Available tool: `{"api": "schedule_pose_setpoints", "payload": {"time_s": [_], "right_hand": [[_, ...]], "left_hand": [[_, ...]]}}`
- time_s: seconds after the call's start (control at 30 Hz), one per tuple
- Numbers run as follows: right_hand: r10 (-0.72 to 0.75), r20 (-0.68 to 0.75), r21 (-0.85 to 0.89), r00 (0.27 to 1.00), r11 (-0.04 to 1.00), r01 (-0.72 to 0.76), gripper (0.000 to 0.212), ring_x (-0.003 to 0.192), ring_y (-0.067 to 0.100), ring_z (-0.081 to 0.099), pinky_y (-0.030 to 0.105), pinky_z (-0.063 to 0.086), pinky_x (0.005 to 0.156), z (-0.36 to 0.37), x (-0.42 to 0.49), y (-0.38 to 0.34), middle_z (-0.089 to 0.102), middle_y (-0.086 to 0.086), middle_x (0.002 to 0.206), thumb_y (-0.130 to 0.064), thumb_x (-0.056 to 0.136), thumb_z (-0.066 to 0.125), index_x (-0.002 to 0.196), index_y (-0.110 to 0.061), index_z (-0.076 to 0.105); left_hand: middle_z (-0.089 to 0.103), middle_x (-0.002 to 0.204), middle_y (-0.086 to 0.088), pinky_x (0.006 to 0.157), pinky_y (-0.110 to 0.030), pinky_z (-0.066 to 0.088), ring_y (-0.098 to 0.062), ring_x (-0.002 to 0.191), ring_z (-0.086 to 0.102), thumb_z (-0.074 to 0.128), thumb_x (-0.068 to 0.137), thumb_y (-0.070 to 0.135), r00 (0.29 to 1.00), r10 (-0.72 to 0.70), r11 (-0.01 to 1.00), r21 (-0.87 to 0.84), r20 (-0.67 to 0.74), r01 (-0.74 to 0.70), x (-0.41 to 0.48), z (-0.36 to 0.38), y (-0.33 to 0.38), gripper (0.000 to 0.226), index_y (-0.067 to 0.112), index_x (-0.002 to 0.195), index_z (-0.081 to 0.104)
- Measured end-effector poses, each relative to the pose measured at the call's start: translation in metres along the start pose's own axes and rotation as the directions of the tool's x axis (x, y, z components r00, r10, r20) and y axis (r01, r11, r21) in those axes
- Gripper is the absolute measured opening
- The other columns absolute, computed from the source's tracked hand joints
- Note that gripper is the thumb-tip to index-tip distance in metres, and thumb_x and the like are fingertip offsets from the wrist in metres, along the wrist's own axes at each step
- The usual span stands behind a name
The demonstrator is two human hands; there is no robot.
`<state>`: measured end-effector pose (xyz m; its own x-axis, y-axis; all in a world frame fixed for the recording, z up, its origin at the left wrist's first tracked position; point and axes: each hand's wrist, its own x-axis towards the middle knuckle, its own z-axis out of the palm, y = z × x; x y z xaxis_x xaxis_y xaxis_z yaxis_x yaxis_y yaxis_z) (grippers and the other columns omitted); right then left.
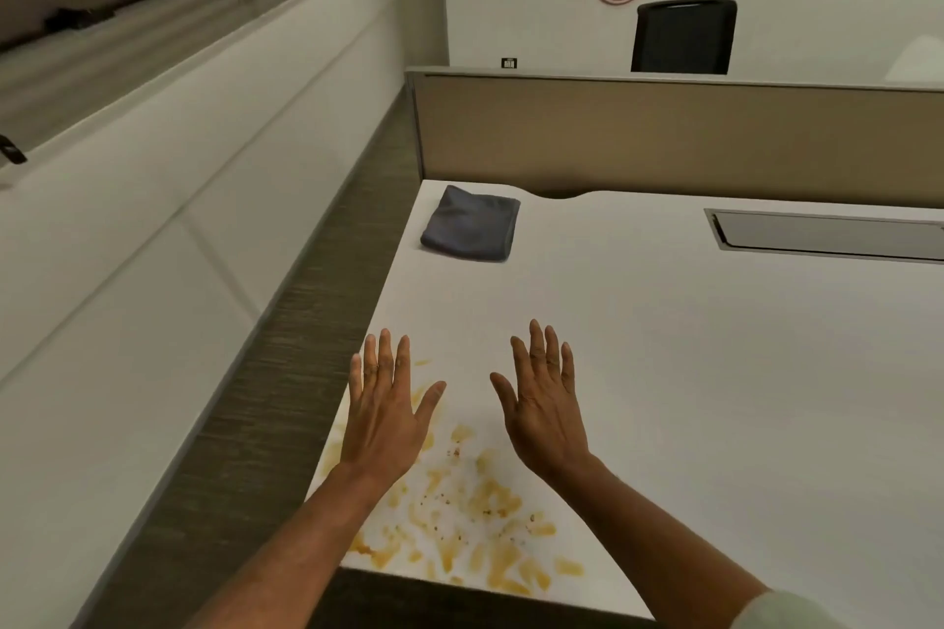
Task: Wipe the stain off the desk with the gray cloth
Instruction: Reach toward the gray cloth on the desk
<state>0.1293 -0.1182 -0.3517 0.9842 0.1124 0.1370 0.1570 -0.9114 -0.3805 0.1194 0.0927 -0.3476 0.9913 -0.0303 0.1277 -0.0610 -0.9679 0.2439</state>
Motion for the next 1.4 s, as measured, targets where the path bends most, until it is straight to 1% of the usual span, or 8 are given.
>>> {"api": "schedule_pose_setpoints", "payload": {"time_s": [0.17,0.37,0.57,0.83,0.97,1.1,1.23,1.4], "right_hand": [[0.001,0.009,-0.009,1.000,1.000,-0.001,0.072,0.153,0.019,-0.025,0.044,-0.009,0.127,0.007,0.031,0.003,-0.016,0.004,0.168,-0.059,0.103,0.004,0.161,-0.018,0.012],[0.043,-0.012,-0.013,0.999,0.999,-0.043,0.070,0.154,0.020,-0.023,0.044,-0.010,0.127,0.019,0.074,0.003,-0.015,0.004,0.169,-0.059,0.104,0.009,0.161,-0.019,0.014],[0.059,-0.018,-0.034,0.998,0.998,-0.060,0.072,0.154,0.021,-0.023,0.044,-0.011,0.126,0.032,0.117,0.007,-0.015,0.003,0.169,-0.061,0.102,0.005,0.162,-0.020,0.013],[0.066,0.033,-0.079,0.997,0.995,-0.063,0.078,0.151,0.022,-0.028,0.045,-0.013,0.125,0.054,0.177,0.011,-0.022,0.003,0.167,-0.065,0.096,-0.003,0.161,-0.023,0.003],[0.064,0.043,-0.068,0.997,0.996,-0.061,0.077,0.151,0.021,-0.028,0.045,-0.012,0.126,0.065,0.207,0.014,-0.024,0.001,0.166,-0.065,0.095,-0.001,0.161,-0.026,-0.003],[0.078,0.047,-0.051,0.996,0.996,-0.075,0.074,0.152,0.021,-0.027,0.043,-0.012,0.126,0.076,0.231,0.021,-0.022,0.001,0.167,-0.064,0.097,0.003,0.161,-0.027,-0.001],[0.118,0.051,-0.024,0.992,0.993,-0.117,0.074,0.153,0.020,-0.024,0.039,-0.015,0.125,0.090,0.251,0.028,-0.020,0.000,0.168,-0.064,0.097,0.005,0.161,-0.028,0.000],[0.186,0.081,0.065,0.979,0.979,-0.191,0.075,0.157,0.022,-0.012,0.037,-0.013,0.123,0.104,0.274,0.035,-0.010,0.001,0.170,-0.064,0.097,0.009,0.161,-0.027,0.005]], "left_hand": [[-0.001,0.174,-0.016,0.130,-0.047,-0.008,-0.028,0.160,-0.013,0.004,0.095,0.072,1.000,-0.005,1.000,0.014,0.004,0.004,0.032,0.008,-0.004,0.093,0.012,0.166,0.010],[0.001,0.174,-0.015,0.128,-0.044,-0.010,-0.027,0.160,-0.012,0.006,0.096,0.072,0.999,0.029,0.999,0.018,-0.020,-0.029,0.087,0.020,-0.016,0.092,0.013,0.166,0.014],[0.001,0.174,-0.014,0.126,-0.041,-0.014,-0.027,0.160,-0.012,0.005,0.095,0.072,0.999,0.037,0.999,-0.019,-0.027,-0.037,0.141,0.036,-0.020,0.092,0.014,0.166,0.013],[-0.005,0.175,-0.012,0.128,-0.043,-0.011,-0.028,0.161,-0.014,0.017,0.101,0.064,0.999,-0.034,0.998,-0.050,0.027,0.035,0.205,0.059,-0.028,0.082,0.017,0.166,0.005],[-0.005,0.175,-0.012,0.127,-0.042,-0.012,-0.027,0.161,-0.014,0.021,0.103,0.063,0.997,-0.062,0.996,-0.067,0.052,0.066,0.232,0.070,-0.035,0.079,0.017,0.166,0.006],[-0.005,0.175,-0.010,0.127,-0.040,-0.012,-0.026,0.161,-0.014,0.025,0.105,0.060,0.994,-0.079,0.990,-0.114,0.075,0.087,0.253,0.081,-0.040,0.077,0.018,0.166,0.006],[-0.002,0.176,-0.007,0.128,-0.039,-0.006,-0.024,0.162,-0.010,0.029,0.107,0.057,0.988,-0.101,0.969,-0.213,0.116,0.124,0.268,0.088,-0.043,0.073,0.020,0.166,0.007],[0.016,0.174,-0.007,0.127,-0.041,0.019,-0.025,0.161,0.016,0.045,0.108,0.045,0.984,-0.129,0.867,-0.466,0.126,0.174,0.287,0.093,-0.045,0.067,0.019,0.165,0.021]]}}
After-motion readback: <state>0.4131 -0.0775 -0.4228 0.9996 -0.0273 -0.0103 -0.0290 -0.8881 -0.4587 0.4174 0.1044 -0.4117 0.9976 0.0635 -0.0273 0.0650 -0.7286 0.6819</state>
